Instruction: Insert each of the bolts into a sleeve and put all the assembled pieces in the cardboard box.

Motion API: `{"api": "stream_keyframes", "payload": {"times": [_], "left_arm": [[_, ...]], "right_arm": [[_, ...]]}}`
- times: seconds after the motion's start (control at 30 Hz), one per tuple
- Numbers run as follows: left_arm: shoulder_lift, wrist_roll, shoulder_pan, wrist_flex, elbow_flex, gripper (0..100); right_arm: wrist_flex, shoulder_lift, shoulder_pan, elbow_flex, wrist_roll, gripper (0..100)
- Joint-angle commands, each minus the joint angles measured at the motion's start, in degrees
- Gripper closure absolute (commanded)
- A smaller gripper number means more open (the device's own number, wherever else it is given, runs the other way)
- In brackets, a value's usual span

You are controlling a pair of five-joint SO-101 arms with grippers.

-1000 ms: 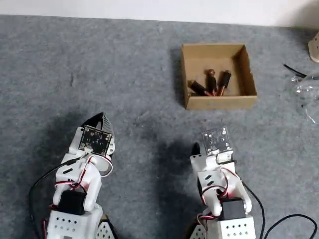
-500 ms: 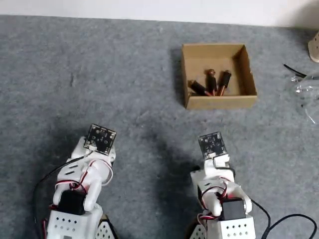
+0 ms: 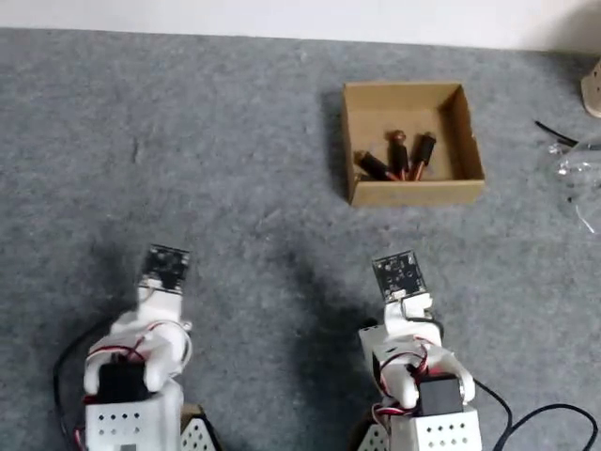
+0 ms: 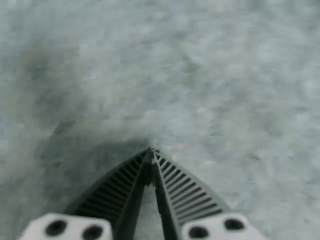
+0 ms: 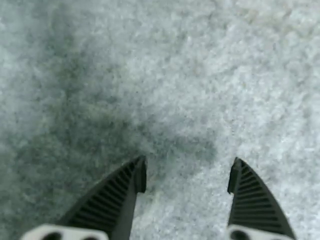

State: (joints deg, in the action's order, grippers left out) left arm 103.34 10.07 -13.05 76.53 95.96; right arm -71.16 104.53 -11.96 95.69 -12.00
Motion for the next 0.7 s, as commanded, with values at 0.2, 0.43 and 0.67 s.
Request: {"api": "stream_keyframes", "payload": {"times": [0.2, 0.43, 0.67], "left_arm": [[0.66, 0.00, -5.32, 0.62, 1.27, 99], [0.66, 0.00, -5.32, 0.62, 1.27, 99], [0.66, 0.00, -5.32, 0.62, 1.27, 99]], "right_arm": [[-0.31, 0.75, 0.92, 6.64, 0.79, 76.4], [-0.04, 0.75, 0.84, 6.64, 0.35, 76.4], [-0.40, 0.75, 0.84, 6.64, 0.53, 76.4]]}}
